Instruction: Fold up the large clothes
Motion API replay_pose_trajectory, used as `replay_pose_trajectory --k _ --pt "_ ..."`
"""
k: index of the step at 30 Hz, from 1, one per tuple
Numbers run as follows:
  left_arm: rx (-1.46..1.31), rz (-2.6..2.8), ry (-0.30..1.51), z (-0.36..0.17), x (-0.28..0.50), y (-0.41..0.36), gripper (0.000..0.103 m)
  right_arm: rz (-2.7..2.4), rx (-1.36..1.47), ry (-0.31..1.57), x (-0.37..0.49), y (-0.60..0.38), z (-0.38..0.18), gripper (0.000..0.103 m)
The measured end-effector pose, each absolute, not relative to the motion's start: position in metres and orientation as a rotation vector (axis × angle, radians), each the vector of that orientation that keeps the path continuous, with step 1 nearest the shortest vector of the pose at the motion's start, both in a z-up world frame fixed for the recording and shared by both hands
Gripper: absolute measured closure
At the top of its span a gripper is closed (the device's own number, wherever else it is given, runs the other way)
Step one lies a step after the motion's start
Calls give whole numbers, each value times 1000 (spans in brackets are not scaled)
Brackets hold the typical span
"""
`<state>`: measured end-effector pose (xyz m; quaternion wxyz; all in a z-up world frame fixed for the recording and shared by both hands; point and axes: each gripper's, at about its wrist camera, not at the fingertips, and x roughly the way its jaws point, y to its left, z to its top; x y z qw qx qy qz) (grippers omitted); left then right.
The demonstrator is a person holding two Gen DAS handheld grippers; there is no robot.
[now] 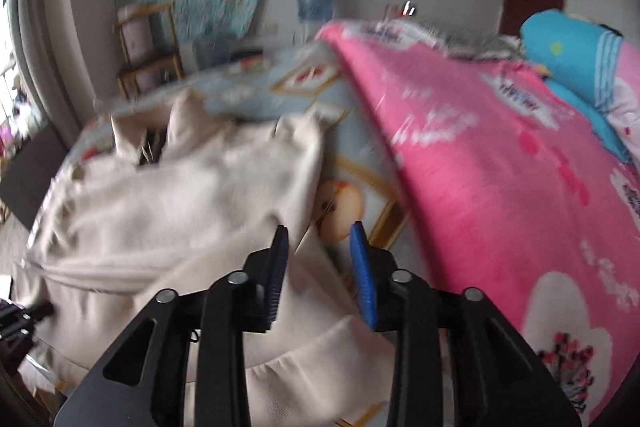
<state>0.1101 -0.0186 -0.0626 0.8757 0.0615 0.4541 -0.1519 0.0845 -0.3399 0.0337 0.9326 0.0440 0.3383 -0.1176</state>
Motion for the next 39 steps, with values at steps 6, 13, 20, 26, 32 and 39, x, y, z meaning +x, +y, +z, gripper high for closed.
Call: replay_pose_trajectory --k 6,13,20,26,32,39 --pt "127 -329 942 -62 109 -17 103 151 147 784 69 -273 27 69" --pt "106 -339 927 -63 109 -14 103 383 7 1041 101 -168 -60 72" --pt "75 -383 895 -55 106 -3 103 248 118 1003 136 -194 -49 82" --pt "-7 -563 881 -30 76 6 103 220 37 921 68 -221 -8 80" --pt "-25 -494 967 -64 73 15 102 2 77 1031 62 -268 -56 80" --pt "-93 -399 949 -55 74 53 102 -112 207 946 56 -320 -32 76"
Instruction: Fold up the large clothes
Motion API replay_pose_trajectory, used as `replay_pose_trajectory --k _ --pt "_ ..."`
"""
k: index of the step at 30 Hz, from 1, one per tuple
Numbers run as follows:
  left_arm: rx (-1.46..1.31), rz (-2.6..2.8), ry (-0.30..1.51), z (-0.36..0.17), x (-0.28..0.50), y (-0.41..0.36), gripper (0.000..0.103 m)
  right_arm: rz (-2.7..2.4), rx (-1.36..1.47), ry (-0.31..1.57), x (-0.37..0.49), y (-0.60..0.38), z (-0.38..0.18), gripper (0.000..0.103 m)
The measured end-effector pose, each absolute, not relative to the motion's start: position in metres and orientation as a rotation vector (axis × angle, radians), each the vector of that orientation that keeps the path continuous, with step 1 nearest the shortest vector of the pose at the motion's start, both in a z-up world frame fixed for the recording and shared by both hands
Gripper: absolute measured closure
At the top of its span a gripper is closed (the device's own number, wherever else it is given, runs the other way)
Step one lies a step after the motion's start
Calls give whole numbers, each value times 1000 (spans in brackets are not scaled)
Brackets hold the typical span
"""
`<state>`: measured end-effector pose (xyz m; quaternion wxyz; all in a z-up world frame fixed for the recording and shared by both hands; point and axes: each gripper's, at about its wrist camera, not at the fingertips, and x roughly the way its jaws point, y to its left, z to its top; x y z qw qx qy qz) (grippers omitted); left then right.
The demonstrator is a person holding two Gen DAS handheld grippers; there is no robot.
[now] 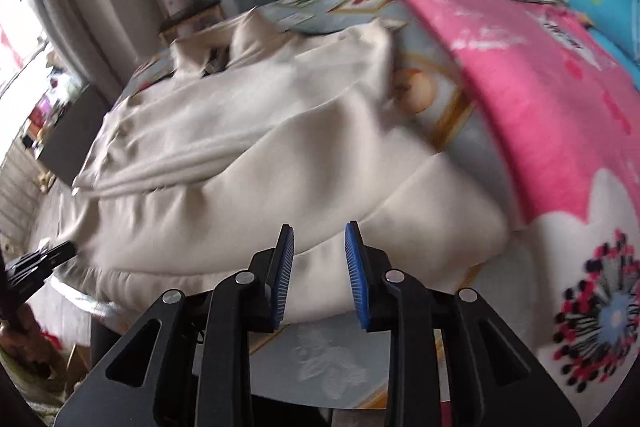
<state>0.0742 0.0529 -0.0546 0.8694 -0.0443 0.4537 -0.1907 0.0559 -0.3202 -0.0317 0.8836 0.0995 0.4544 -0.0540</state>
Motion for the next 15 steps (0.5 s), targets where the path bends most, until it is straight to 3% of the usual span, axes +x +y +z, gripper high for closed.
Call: replay_pose_trajectory --k 4,7,11,15 --pt "-174 -339 987 -67 83 79 102 -155 292 1039 68 -353 -64 76" --pt "-157 -321 958 -56 79 82 102 -133 255 1031 64 -340 -45 76" --pt "-104 -351 929 -42 68 74 100 109 211 954 54 -292 -14 51" --pt "-31 -320 984 -55 72 55 95 306 63 960 55 -226 -21 49"
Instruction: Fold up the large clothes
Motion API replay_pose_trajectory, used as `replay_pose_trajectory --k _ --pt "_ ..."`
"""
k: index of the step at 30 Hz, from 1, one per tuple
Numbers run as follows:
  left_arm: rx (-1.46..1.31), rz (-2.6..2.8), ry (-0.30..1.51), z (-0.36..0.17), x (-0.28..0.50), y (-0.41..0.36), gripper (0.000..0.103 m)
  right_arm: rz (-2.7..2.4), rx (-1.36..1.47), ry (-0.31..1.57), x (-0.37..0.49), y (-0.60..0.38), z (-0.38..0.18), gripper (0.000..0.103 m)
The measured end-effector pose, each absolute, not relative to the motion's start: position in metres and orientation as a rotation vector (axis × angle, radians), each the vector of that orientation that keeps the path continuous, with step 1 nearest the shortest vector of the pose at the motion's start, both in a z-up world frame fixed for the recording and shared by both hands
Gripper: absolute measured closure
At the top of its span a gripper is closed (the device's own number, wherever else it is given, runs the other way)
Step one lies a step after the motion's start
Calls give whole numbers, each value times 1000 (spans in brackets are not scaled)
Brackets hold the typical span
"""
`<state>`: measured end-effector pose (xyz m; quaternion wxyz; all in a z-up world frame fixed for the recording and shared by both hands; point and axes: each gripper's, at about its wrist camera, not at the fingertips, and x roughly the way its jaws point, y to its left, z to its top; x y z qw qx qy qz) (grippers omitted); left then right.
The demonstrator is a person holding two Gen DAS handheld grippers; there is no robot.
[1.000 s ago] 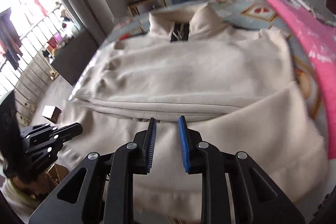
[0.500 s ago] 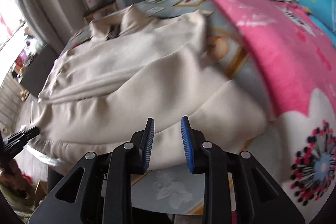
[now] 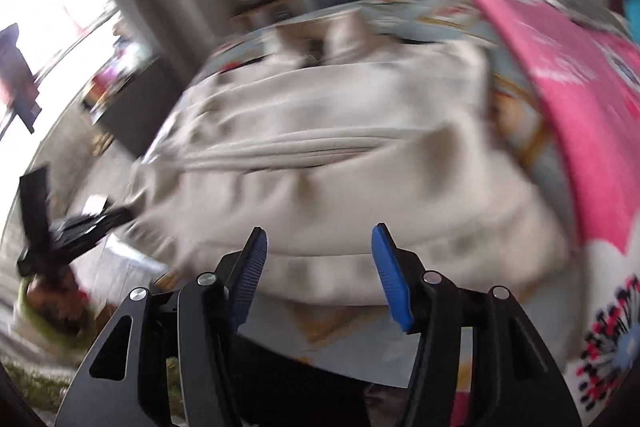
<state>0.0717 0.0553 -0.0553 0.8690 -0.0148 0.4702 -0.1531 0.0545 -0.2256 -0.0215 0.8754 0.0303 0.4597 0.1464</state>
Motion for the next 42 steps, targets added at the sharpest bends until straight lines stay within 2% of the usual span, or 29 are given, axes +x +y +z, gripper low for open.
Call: replay_pose_trajectory --k 2,4,6,10,13,16,21,27,32,36,42 --pt "-27 -293 990 -61 77 51 93 314 5 991 61 -206 -36 49" --pt "-53 -294 999 -61 79 54 87 303 -41 1050 68 -192 -62 47" --pt "-58 -299 1013 -58 80 55 82 306 -67 1036 68 -191 -64 46" --pt "-10 -259 1001 -39 86 55 57 336 1 1017 71 -209 -38 46" --pt "-18 -244 996 -16 105 54 49 337 88 964 89 -233 -4 44" --pt "-26 -241 975 9 140 48 40 299 150 914 123 -258 21 37" --pt "-89 -259 921 42 235 24 27 196 172 888 218 -284 48 37" --pt "-6 -213 909 34 364 -36 27 140 86 961 350 -262 34 35" --pt "26 -141 1014 -6 433 -68 27 87 57 1069 418 -250 -4 35" --pt "71 -101 1075 -31 445 -74 27 34 63 1145 443 -258 -27 35" --pt "117 -179 1098 -39 423 -66 27 100 115 1187 424 -271 -31 35"
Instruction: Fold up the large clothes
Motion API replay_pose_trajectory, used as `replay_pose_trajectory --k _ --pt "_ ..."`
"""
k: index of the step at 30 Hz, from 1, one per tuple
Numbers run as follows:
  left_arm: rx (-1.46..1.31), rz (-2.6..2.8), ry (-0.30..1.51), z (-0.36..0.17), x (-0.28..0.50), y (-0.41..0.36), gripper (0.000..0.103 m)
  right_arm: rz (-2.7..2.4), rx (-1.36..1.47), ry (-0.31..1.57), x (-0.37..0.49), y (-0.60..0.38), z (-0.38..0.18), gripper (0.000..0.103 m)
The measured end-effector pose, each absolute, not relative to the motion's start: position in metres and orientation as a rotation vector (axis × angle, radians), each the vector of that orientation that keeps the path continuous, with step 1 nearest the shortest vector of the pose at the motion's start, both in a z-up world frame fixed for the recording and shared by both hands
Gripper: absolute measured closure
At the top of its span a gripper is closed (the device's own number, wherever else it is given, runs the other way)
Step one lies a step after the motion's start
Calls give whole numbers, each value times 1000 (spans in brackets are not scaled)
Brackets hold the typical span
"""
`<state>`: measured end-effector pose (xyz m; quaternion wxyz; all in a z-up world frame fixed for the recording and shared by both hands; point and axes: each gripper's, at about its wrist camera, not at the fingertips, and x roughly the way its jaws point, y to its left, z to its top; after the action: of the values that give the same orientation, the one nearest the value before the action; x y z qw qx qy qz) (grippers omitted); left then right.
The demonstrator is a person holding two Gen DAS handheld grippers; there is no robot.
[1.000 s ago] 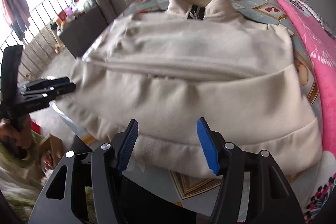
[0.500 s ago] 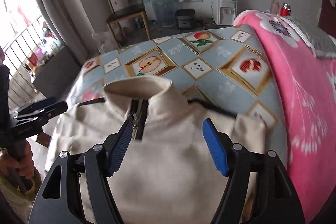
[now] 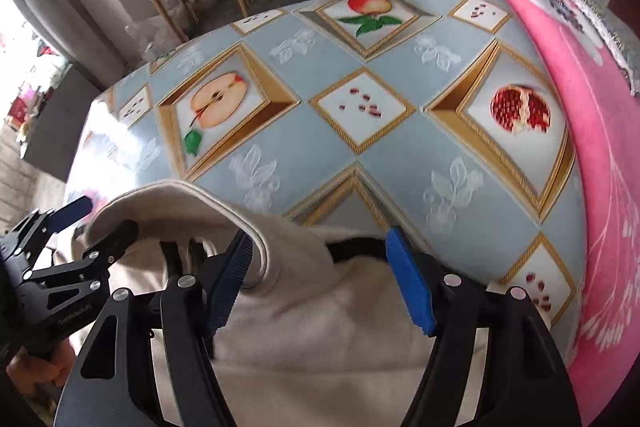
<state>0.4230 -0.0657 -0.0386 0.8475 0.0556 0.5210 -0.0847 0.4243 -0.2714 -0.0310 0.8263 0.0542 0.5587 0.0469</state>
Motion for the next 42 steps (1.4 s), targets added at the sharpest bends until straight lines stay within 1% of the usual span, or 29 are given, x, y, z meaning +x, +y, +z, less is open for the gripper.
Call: replay_pose_trajectory --k 4,8,11,15,16,17,18,19,20,21,23,26,28,31,34,38,42 --pt "109 -300 1126 -36 406 -61 27 166 136 1221 408 -274 -32 35" --pt "176 -332 1135 -43 399 -72 27 190 99 1277 408 -265 -47 35" --pt "183 -351 1173 -54 403 -81 26 199 67 1323 412 -254 -63 35" --pt "214 -357 1168 -55 395 -82 25 185 15 1289 397 -253 -57 35" --pt "232 -363 1160 -54 391 -81 25 187 9 1278 393 -254 -54 40" --pt "249 -371 1154 -53 387 -81 25 190 1 1268 388 -256 -52 47" --pt "269 -379 1152 -52 383 -80 25 188 -6 1261 383 -258 -50 50" --pt "285 -383 1148 -53 379 -80 25 188 -8 1258 378 -260 -49 55" --pt "298 -389 1145 -53 377 -81 25 194 -9 1257 375 -260 -49 61" --pt "313 -397 1142 -54 373 -82 25 205 -12 1254 371 -261 -50 65" --pt "340 -392 1131 -56 369 -83 25 227 -20 1252 364 -261 -53 78" --pt "318 -398 1108 -51 367 -79 25 228 -36 1237 361 -259 -54 81" --pt "262 -434 1063 -36 361 -71 25 229 -65 1221 357 -257 -51 84" --pt "166 -499 959 -6 353 -55 25 238 -106 1205 352 -253 -48 85" --pt "113 -449 914 9 362 -44 25 249 -143 1203 348 -250 -50 88" --pt "160 -271 1015 -14 403 -49 25 246 -103 1216 349 -254 -56 89" --pt "213 -228 1091 -45 423 -60 25 266 -65 1185 346 -258 -41 89"
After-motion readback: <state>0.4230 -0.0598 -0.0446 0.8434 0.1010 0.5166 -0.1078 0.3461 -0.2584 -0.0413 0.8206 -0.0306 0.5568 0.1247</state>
